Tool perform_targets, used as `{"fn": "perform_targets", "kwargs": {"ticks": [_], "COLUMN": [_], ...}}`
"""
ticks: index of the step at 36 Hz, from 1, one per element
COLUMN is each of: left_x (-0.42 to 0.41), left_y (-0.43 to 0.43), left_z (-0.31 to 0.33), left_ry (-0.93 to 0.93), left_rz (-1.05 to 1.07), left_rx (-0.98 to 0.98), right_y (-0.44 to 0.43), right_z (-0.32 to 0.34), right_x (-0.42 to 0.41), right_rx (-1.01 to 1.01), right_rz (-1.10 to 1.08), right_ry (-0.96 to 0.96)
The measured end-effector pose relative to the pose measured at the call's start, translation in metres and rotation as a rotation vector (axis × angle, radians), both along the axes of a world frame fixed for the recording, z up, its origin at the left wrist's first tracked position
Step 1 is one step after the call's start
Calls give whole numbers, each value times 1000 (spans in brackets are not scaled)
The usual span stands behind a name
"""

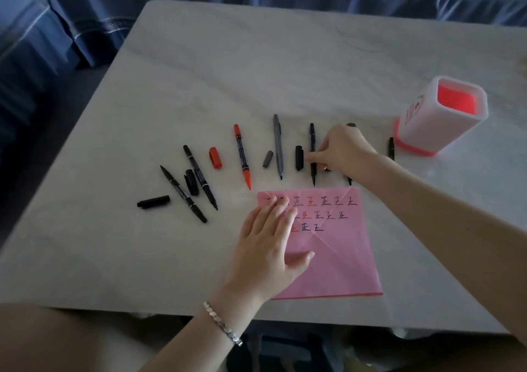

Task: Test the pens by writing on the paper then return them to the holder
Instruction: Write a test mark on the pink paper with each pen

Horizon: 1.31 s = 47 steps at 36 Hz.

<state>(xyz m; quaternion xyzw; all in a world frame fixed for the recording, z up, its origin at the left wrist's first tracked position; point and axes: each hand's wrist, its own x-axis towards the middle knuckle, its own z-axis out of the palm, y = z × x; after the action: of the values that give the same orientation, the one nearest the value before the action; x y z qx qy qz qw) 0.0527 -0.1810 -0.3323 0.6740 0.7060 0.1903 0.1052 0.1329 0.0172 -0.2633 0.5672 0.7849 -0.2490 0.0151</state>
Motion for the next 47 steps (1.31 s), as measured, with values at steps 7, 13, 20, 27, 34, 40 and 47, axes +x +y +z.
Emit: {"fn": "perform_targets", "kwargs": {"ticks": [7,13,20,27,34,40,47], "left_x": [0,0,0,0,1,2,2], "left_y": [1,0,1,0,0,1,1], "left_z": [-2,-3,1,2,0,1,4], "left_ry": [17,32,16,13,4,6,11], "left_rz": [-1,-4,-7,-7,-5,-5,2], "left_rx": [-7,-23,-45,-53,-6,-37,-58], "right_y": [13,23,24,18,-43,-99,-125], "right_z": [7,1,-3,21,34,4,-23], "right_x": [41,55,38,50,86,99,90], "right_rx": [166,15,-32,-132,-35,15,-80], "right_rz": [-104,-149,-158,-391,-406,-310,-394], "right_ry": [95,-132,-189,306,757,904,1106]}}
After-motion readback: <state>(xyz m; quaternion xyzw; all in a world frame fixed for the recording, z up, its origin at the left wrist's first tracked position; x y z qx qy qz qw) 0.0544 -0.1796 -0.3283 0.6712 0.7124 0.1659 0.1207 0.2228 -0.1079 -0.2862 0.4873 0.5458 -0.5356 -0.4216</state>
